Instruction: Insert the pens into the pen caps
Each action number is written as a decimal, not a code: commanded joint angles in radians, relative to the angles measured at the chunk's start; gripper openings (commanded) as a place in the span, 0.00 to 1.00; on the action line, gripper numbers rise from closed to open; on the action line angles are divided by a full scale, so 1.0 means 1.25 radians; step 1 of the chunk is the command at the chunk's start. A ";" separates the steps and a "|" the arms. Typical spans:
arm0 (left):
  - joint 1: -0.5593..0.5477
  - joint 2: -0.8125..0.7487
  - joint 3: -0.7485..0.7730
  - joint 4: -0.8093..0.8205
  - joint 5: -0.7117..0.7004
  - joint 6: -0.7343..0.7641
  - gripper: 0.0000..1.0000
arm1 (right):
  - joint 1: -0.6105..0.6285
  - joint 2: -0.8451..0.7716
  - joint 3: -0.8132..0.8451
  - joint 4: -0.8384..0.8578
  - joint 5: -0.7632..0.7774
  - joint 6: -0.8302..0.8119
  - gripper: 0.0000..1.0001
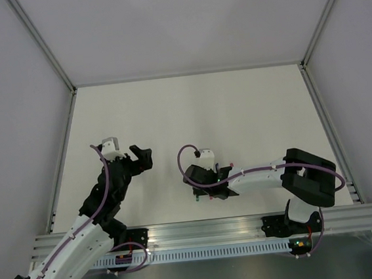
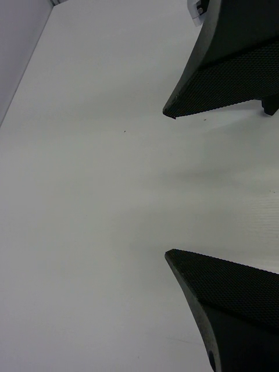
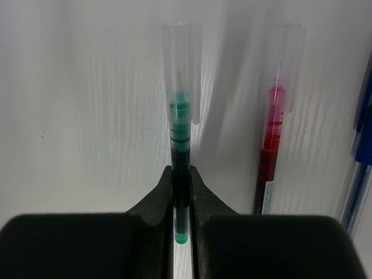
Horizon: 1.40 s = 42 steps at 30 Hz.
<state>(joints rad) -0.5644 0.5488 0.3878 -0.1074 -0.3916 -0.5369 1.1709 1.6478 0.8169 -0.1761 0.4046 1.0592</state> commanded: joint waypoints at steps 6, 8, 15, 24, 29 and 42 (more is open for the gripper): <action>-0.001 -0.054 0.009 -0.007 -0.029 0.021 1.00 | 0.020 0.040 0.048 -0.101 0.051 0.042 0.17; -0.001 -0.054 0.011 -0.010 -0.029 0.021 1.00 | 0.022 0.043 0.048 -0.106 0.052 0.039 0.21; -0.001 -0.055 0.010 -0.011 -0.027 0.018 1.00 | 0.023 0.046 0.059 -0.149 0.075 0.026 0.29; 0.000 -0.038 0.006 -0.001 -0.022 0.022 1.00 | 0.019 -0.010 0.126 -0.261 0.122 -0.029 0.37; -0.001 -0.006 -0.001 0.059 0.092 0.052 1.00 | -0.019 -0.129 0.223 -0.341 0.117 -0.150 0.51; -0.001 0.129 0.028 0.184 0.475 0.088 1.00 | -0.123 -0.430 0.108 -0.094 0.027 -0.385 0.98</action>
<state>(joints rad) -0.5644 0.6914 0.3866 0.0334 0.0036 -0.4721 1.0283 1.1648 1.0195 -0.4194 0.4274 0.6617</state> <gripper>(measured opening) 0.993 0.976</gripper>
